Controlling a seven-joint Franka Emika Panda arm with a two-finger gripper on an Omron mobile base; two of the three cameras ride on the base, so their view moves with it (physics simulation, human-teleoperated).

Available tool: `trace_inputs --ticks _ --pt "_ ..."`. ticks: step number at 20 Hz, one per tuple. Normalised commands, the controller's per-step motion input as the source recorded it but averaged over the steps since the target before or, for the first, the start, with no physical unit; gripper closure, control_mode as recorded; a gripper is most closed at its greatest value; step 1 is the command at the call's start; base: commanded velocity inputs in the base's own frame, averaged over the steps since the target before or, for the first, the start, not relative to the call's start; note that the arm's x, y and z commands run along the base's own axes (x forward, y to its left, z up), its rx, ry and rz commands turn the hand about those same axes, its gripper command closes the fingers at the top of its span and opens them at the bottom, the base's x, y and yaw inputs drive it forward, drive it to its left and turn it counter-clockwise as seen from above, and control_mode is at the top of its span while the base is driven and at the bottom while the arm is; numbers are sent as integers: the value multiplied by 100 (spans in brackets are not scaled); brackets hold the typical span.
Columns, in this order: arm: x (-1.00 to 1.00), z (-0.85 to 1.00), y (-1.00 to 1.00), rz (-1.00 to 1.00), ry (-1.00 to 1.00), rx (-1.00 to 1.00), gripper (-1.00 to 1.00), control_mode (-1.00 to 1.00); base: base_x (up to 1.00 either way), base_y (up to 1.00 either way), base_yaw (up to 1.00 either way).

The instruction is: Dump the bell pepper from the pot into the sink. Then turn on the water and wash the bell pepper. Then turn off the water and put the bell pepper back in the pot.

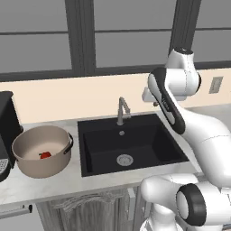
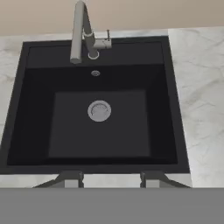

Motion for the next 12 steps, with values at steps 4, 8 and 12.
trace_inputs --ticks 4,8,12 --pt "-28 -4 9 0 -9 0 -100 -100 0 0 0" --pt "-41 -9 92 1 0 -10 -100 -100 0 0 0" --pt "-25 0 100 0 0 -10 -100 -100 0 0 0"
